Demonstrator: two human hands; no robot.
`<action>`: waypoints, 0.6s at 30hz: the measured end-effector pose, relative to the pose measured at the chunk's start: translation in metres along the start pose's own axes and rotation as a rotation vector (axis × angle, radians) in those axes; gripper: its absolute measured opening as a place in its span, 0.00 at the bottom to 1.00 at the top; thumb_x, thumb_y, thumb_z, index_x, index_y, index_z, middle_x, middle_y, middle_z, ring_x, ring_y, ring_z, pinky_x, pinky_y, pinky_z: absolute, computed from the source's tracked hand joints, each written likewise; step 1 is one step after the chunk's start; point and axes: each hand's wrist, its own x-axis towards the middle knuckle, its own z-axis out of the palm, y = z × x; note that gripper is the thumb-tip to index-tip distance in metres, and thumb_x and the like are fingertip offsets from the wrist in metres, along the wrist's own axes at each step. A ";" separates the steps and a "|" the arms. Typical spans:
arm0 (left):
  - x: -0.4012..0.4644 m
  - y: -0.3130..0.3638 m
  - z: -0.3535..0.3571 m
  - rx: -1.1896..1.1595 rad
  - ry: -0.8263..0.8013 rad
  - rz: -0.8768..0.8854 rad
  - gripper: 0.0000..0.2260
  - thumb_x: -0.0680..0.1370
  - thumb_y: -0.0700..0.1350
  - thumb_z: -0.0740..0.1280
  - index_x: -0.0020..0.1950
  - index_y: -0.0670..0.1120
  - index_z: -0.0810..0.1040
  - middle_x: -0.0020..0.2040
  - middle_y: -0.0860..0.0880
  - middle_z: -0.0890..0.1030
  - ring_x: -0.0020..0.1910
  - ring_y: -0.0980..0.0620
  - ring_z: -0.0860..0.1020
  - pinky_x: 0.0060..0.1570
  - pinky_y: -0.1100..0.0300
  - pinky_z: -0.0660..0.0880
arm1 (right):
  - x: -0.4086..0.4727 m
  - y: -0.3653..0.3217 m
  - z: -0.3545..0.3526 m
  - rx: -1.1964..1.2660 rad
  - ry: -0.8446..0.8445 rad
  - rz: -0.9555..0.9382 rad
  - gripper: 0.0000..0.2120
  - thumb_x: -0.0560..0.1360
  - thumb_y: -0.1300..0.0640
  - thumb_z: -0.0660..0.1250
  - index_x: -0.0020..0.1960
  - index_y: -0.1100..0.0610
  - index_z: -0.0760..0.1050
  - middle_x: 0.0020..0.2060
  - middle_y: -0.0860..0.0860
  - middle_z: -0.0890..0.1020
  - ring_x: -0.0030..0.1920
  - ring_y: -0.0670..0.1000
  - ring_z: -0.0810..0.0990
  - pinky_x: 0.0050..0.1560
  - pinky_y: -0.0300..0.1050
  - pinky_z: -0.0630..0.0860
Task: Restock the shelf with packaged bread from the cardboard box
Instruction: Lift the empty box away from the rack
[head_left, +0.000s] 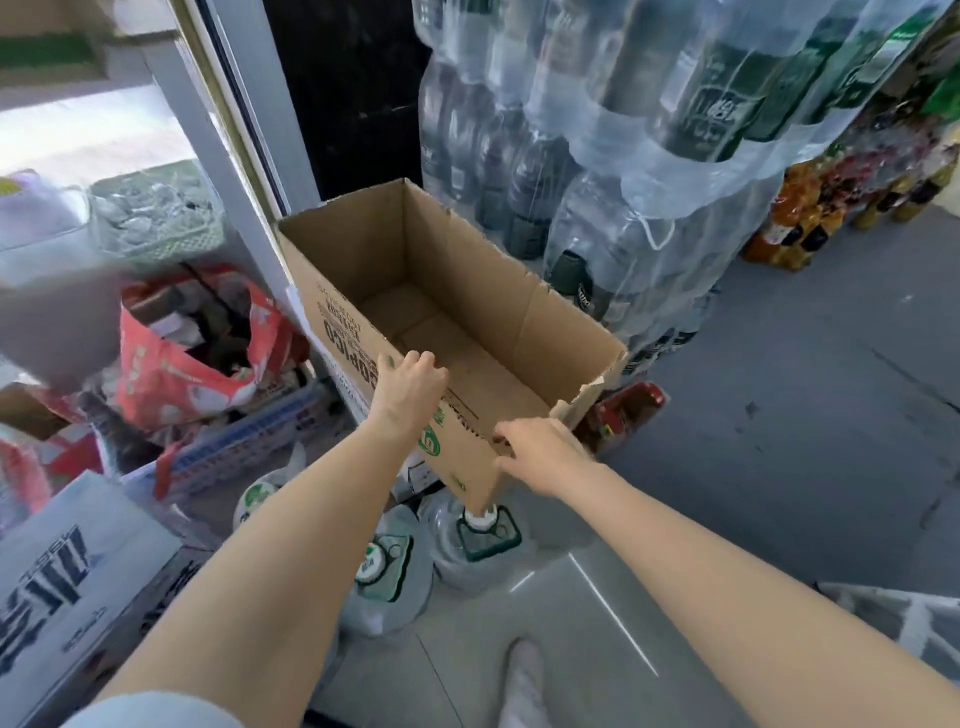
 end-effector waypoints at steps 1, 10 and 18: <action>0.007 -0.002 0.006 -0.008 -0.017 -0.036 0.13 0.76 0.36 0.66 0.60 0.43 0.75 0.56 0.45 0.74 0.60 0.44 0.72 0.65 0.41 0.65 | 0.007 0.011 0.002 -0.053 -0.028 -0.050 0.17 0.78 0.50 0.61 0.65 0.54 0.71 0.61 0.54 0.76 0.62 0.55 0.74 0.64 0.49 0.65; 0.063 -0.004 0.010 -0.113 -0.064 -0.144 0.12 0.74 0.38 0.68 0.58 0.44 0.78 0.56 0.44 0.76 0.62 0.43 0.71 0.71 0.45 0.57 | 0.074 0.048 -0.025 -0.147 0.106 -0.194 0.10 0.77 0.50 0.64 0.56 0.48 0.80 0.54 0.49 0.81 0.59 0.50 0.76 0.72 0.47 0.55; 0.101 -0.033 0.014 -0.150 -0.051 -0.230 0.14 0.75 0.37 0.67 0.60 0.46 0.77 0.66 0.41 0.69 0.74 0.37 0.56 0.71 0.37 0.52 | 0.121 0.015 -0.041 -0.077 0.276 -0.204 0.11 0.77 0.50 0.64 0.55 0.50 0.81 0.49 0.51 0.83 0.52 0.52 0.78 0.55 0.46 0.70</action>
